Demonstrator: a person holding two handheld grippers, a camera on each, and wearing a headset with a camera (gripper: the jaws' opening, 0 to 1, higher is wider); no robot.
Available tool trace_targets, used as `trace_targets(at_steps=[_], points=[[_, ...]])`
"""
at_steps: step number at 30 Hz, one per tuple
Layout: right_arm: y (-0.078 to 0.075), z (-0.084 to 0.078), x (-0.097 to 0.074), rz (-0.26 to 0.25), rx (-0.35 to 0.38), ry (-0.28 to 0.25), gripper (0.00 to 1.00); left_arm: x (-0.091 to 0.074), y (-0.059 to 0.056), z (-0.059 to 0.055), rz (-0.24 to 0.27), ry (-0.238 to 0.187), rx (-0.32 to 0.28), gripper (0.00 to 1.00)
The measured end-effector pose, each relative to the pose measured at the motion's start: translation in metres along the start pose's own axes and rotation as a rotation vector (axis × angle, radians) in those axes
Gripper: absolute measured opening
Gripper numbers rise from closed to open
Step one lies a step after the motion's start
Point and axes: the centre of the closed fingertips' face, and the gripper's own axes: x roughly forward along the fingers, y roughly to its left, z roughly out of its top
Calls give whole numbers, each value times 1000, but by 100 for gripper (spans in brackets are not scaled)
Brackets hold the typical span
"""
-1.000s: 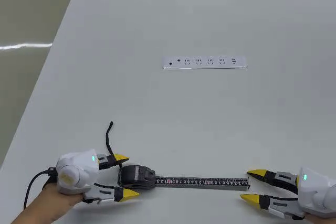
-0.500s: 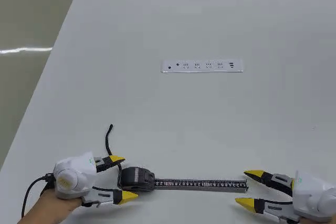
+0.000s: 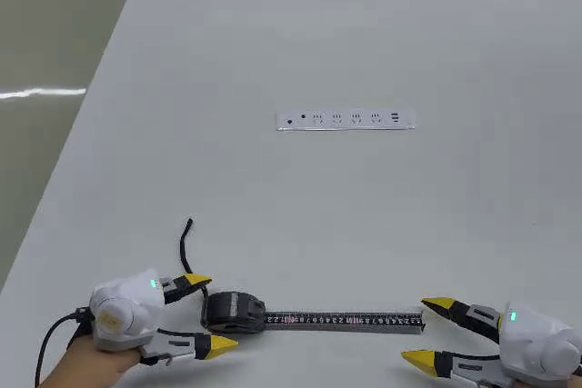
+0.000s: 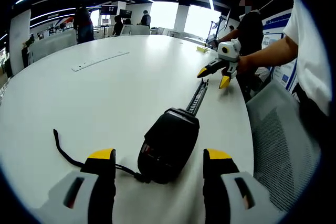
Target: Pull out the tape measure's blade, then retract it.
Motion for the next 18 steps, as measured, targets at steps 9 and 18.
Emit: trace_targets(at_steps=[9, 18], points=[[0, 0, -1, -15, 7, 8, 57, -5, 3, -2, 25, -4, -20, 65], [1, 6, -7, -60, 25, -11, 56, -12, 4, -6, 67, -4, -35, 65]])
